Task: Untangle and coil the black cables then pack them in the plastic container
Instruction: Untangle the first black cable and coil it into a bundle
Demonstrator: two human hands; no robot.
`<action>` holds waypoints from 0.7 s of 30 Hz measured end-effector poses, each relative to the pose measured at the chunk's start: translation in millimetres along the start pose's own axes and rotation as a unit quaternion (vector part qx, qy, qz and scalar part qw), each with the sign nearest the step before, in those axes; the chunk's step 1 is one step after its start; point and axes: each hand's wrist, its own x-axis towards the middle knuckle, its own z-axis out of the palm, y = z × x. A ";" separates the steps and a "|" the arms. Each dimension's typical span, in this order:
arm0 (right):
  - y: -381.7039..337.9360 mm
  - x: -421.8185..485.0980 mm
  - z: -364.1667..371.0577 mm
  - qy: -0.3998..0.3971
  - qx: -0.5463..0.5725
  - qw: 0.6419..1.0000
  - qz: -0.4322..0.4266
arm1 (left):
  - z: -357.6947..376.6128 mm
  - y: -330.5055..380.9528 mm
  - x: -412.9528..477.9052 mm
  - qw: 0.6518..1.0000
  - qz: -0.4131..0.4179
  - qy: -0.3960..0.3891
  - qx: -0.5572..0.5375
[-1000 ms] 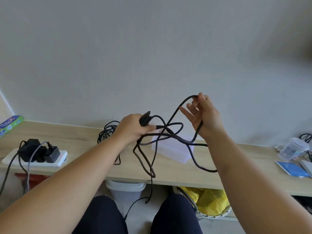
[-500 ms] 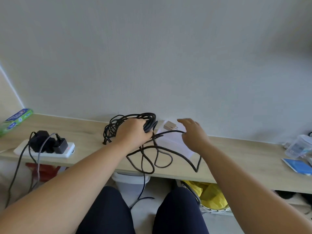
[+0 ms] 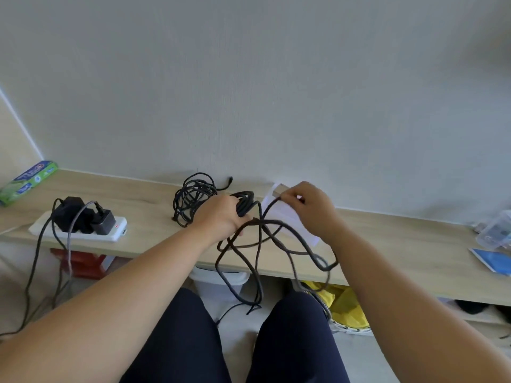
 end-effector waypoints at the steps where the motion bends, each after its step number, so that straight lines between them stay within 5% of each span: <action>1: 0.3 0.4 -1.2 0.044 0.051 0.997 0.034 | -0.8 0.0 -0.4 1.000 -0.007 -0.024 -0.001; 7: 11.7 5.7 -17.9 0.227 0.353 0.888 0.190 | -9.5 -12.5 4.9 0.996 -0.010 -0.071 0.061; 10: 25.8 7.5 -28.4 0.269 0.400 0.853 0.200 | -17.9 -24.7 5.8 0.998 -0.043 0.015 0.052; 13: 55.9 5.4 -23.3 0.237 0.264 0.900 0.252 | -28.5 -26.9 7.3 0.987 -0.050 0.136 -0.071; 17: 65.2 3.4 -12.3 0.048 0.029 0.958 0.279 | -34.5 -1.0 5.7 0.984 0.025 0.170 -0.052; 19: 45.2 2.0 -9.7 0.021 -0.165 0.972 0.168 | -31.4 8.5 7.6 0.984 0.058 0.169 -0.006; 21: 17.2 -2.0 -5.9 0.021 -0.227 0.974 -0.004 | -26.5 14.2 9.9 0.982 0.083 0.168 0.032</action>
